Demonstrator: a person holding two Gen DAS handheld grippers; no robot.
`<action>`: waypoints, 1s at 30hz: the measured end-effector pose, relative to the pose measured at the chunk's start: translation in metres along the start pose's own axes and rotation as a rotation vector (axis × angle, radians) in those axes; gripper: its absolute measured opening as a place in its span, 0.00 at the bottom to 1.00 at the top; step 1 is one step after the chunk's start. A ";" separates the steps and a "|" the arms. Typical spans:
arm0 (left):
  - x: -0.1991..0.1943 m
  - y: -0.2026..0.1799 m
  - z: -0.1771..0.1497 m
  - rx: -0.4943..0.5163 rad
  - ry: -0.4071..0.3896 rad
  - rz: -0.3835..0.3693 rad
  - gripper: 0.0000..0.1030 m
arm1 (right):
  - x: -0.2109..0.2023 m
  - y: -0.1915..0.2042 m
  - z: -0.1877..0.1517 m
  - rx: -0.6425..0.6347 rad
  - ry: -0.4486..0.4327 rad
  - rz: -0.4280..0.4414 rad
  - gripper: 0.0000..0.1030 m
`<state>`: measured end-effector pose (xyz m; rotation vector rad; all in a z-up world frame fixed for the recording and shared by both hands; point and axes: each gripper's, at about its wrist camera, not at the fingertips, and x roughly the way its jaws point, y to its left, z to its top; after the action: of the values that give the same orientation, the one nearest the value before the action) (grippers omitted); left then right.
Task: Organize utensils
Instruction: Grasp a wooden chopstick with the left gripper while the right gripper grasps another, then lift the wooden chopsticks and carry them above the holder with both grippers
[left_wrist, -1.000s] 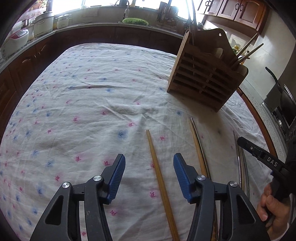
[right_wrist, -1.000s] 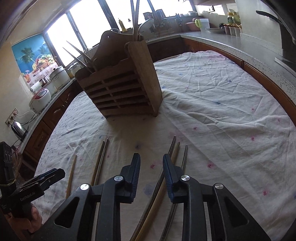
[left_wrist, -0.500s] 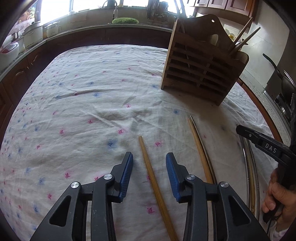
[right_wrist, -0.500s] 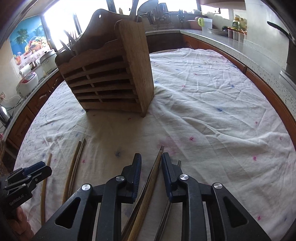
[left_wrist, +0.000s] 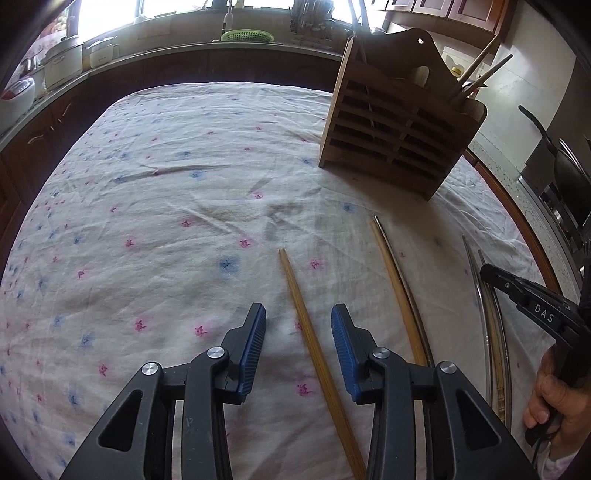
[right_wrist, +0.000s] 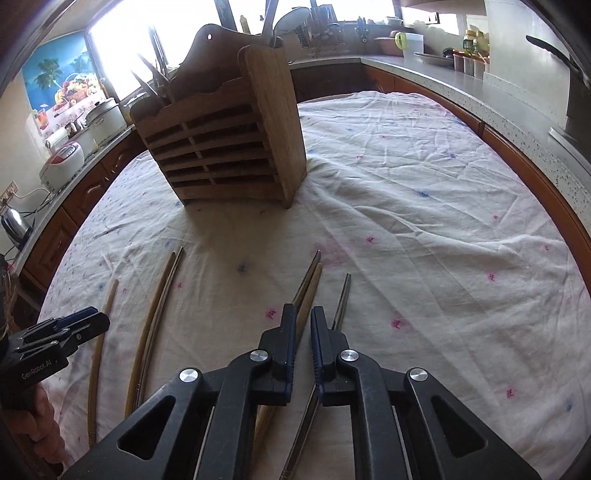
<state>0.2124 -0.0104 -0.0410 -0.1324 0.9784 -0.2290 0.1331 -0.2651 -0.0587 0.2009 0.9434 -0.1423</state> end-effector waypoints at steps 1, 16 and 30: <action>0.000 0.000 0.001 -0.002 0.002 -0.001 0.35 | 0.000 -0.001 0.000 0.002 0.002 -0.001 0.07; 0.013 -0.015 0.007 0.077 -0.008 0.046 0.26 | 0.015 0.007 0.009 -0.035 0.018 0.011 0.13; -0.001 -0.002 0.004 0.035 -0.024 -0.042 0.04 | -0.017 -0.004 0.010 0.079 -0.050 0.125 0.08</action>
<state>0.2150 -0.0119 -0.0371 -0.1234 0.9474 -0.2829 0.1298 -0.2708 -0.0396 0.3269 0.8737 -0.0694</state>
